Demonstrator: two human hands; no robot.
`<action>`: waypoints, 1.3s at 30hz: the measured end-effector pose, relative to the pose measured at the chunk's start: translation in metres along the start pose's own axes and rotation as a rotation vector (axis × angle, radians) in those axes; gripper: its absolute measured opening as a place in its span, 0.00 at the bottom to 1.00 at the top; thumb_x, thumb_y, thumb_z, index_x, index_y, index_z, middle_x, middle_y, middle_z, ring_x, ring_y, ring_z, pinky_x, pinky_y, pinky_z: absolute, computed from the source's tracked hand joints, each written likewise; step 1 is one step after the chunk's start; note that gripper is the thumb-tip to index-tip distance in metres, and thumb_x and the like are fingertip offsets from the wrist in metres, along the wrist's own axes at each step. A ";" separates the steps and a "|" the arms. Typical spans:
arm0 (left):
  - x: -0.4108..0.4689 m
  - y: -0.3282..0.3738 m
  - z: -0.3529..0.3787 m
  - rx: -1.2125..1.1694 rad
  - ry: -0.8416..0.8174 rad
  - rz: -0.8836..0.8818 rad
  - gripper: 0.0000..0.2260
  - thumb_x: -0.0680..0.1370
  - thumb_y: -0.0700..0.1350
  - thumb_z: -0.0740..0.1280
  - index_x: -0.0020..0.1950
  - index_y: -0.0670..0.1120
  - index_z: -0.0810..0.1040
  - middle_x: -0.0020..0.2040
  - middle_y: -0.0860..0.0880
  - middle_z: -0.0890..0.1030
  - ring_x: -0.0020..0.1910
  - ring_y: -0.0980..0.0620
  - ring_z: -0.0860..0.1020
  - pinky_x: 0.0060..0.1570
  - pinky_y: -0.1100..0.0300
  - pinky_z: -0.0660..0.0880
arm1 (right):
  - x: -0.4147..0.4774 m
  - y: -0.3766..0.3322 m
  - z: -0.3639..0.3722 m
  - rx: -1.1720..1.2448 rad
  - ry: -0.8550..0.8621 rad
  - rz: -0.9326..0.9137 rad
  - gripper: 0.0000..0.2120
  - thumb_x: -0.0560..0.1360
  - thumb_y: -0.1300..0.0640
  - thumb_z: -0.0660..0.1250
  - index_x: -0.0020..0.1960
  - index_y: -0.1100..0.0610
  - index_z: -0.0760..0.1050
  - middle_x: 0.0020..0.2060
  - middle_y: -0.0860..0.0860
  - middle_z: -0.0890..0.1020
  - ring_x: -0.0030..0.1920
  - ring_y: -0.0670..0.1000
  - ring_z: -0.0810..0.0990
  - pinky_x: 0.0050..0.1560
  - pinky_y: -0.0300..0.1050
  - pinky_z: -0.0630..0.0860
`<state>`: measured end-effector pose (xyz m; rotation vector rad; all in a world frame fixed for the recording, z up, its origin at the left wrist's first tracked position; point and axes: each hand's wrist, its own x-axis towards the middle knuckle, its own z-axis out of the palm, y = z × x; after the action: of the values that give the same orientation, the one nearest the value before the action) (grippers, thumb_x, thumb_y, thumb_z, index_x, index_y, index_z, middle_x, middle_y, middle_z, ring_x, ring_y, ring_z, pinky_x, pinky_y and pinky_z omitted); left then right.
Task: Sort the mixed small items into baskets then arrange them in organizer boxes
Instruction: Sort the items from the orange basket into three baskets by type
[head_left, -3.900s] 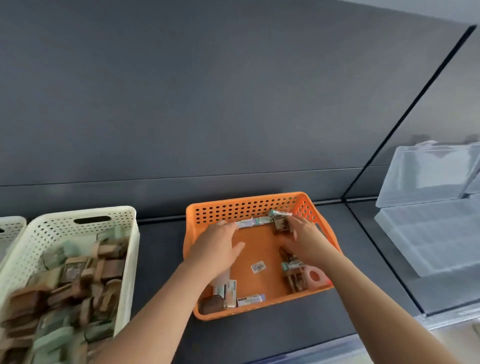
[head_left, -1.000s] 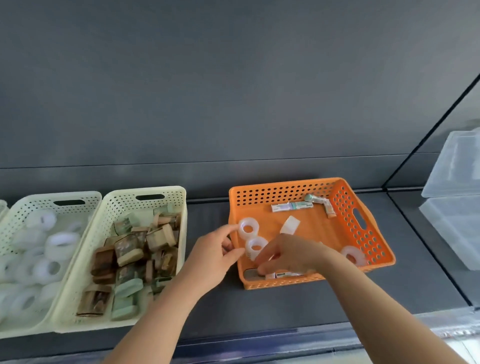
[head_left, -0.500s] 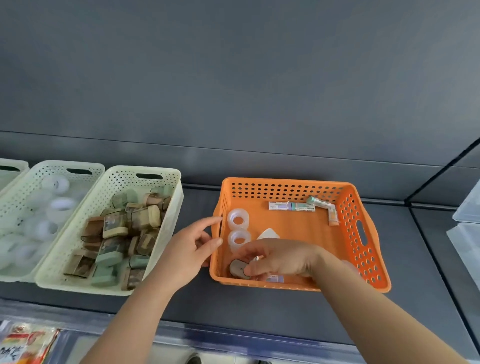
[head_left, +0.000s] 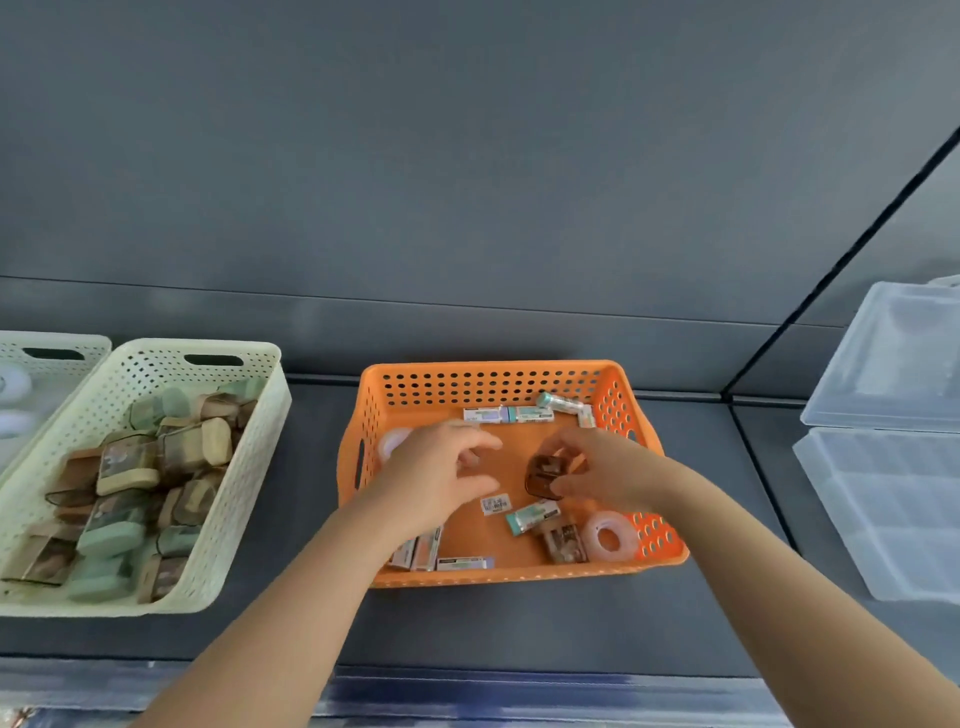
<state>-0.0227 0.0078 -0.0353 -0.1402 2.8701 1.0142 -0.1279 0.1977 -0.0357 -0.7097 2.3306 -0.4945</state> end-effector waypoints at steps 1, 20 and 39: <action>0.005 0.006 0.007 0.012 -0.072 0.015 0.20 0.74 0.49 0.71 0.65 0.55 0.74 0.58 0.59 0.75 0.50 0.63 0.73 0.52 0.66 0.70 | 0.001 0.005 0.003 -0.029 0.014 0.019 0.17 0.76 0.55 0.67 0.63 0.47 0.70 0.56 0.46 0.76 0.51 0.48 0.77 0.51 0.43 0.75; 0.036 0.022 0.039 0.146 -0.441 0.128 0.22 0.70 0.45 0.75 0.62 0.54 0.74 0.60 0.53 0.71 0.57 0.52 0.71 0.58 0.55 0.71 | -0.020 0.020 -0.021 0.030 0.259 -0.037 0.20 0.75 0.57 0.65 0.65 0.43 0.70 0.57 0.44 0.78 0.49 0.46 0.79 0.44 0.39 0.75; -0.153 -0.199 -0.149 0.049 0.327 -0.470 0.23 0.70 0.48 0.75 0.63 0.53 0.74 0.58 0.55 0.76 0.55 0.55 0.74 0.54 0.60 0.71 | 0.058 -0.242 0.100 0.052 0.085 -0.441 0.19 0.74 0.53 0.68 0.64 0.49 0.74 0.53 0.49 0.80 0.52 0.49 0.79 0.59 0.46 0.74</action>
<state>0.1438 -0.2324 -0.0253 -1.0074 2.9027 0.8891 -0.0113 -0.0428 -0.0118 -1.2069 2.2273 -0.7877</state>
